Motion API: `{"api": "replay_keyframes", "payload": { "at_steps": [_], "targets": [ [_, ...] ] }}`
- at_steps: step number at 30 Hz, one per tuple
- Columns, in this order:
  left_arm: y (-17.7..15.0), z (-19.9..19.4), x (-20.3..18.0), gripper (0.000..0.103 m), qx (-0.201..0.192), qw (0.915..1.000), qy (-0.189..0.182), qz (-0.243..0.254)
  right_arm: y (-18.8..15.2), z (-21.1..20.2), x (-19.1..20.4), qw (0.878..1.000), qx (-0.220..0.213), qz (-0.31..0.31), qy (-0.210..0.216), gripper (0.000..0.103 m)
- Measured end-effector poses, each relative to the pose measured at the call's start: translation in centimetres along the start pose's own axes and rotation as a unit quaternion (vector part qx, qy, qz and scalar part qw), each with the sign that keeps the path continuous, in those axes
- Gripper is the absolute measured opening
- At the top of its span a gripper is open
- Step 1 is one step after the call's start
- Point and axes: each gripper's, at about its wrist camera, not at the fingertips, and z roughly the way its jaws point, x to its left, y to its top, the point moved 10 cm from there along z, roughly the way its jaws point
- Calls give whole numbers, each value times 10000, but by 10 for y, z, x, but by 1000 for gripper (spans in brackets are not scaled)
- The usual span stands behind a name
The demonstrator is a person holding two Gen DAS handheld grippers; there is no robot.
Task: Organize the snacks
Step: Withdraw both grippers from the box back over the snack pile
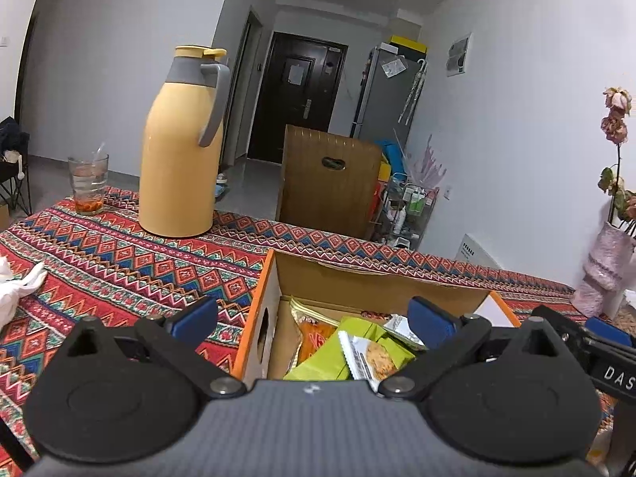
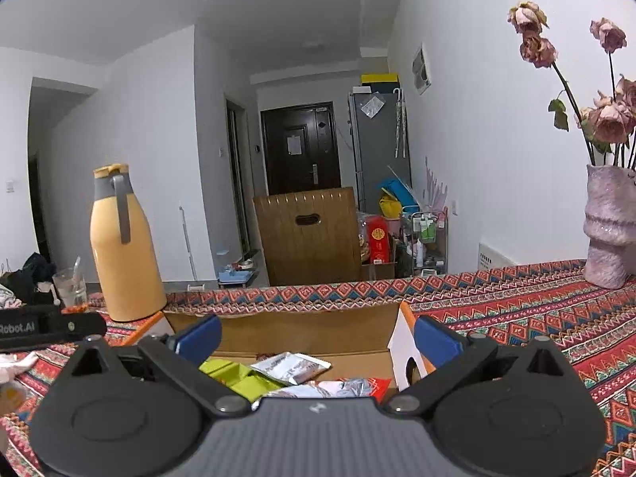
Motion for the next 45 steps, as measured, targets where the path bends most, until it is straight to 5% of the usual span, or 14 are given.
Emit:
{"api": "replay_keyframes", "payload": {
  "at_steps": [9,25,34,45],
  "targets": [
    [-12,-41,7,103,87,9998,-67,172,1,-44,16,9993,-2,-286,224,103],
    [-70,-97,39,103,372,9990,-58,241,-63,-115,16,9969,526,-482,318,103],
    [-101,-90,45,103,480,9985,-74,265,-105,-132,5,9948,927,-390,170,103],
    [-111,-89,44,103,370,9983,-3,439,-118,-131,-7,9927,1074,-491,-232,103]
  ]
}}
